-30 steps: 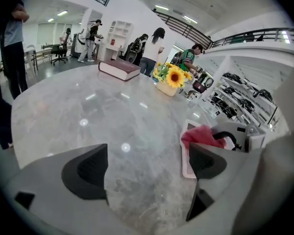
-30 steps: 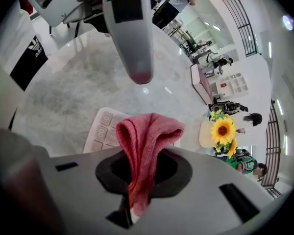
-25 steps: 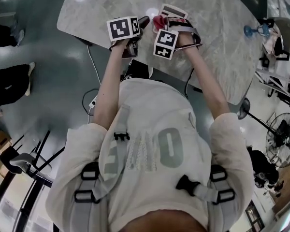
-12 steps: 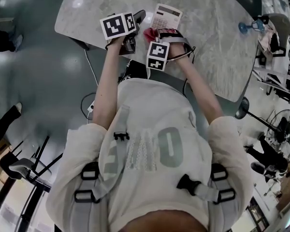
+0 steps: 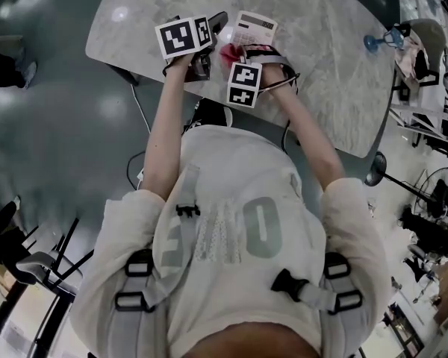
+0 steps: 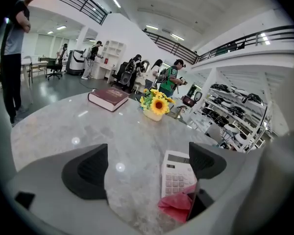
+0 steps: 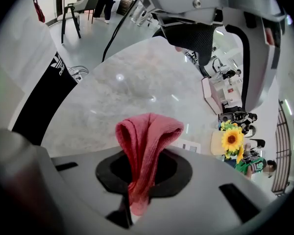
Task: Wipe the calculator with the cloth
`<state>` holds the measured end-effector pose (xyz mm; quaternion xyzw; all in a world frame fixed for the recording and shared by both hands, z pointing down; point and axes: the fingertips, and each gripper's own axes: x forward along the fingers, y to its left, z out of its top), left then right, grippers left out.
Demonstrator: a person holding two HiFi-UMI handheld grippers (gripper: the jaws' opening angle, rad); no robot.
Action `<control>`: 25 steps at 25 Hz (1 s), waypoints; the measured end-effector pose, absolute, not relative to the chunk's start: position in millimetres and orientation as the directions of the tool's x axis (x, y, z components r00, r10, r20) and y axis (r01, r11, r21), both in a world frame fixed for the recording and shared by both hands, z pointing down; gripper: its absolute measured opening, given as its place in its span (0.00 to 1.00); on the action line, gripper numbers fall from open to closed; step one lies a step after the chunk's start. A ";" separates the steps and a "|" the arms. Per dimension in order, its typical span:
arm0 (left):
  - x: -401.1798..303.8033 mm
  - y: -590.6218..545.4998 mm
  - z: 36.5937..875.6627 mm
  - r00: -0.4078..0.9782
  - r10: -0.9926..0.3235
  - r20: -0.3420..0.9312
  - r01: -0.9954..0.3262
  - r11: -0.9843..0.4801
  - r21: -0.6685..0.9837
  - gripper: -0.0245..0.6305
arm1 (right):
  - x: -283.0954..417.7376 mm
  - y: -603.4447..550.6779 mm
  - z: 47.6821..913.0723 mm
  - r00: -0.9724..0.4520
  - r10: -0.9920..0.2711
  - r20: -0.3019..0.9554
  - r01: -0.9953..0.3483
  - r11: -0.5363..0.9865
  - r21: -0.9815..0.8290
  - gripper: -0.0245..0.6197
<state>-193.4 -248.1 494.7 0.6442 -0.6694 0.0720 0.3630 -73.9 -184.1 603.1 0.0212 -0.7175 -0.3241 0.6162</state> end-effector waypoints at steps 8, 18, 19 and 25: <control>-171.0 -287.9 390.4 0.148 -0.937 0.317 -0.933 -0.026 0.358 0.79 | -67.5 -254.5 508.5 -0.340 -0.574 0.745 0.135 0.754 0.642 0.12; -144.9 -261.1 216.7 0.102 -0.988 -0.113 -0.995 -0.103 0.008 0.31 | -13.7 -286.6 310.9 -0.490 -0.797 0.353 -0.447 0.577 0.683 0.12; -140.5 -256.2 205.5 0.101 -0.983 -0.152 -0.995 -0.097 -0.032 0.26 | -6.3 -285.4 294.7 -0.497 -0.815 0.296 -0.508 0.551 0.662 0.12; -113.7 -216.9 187.1 0.084 -0.957 -0.278 -0.987 -0.042 -0.156 0.07 | 37.4 -253.6 251.0 -0.489 -0.868 0.086 -0.735 0.463 0.495 0.13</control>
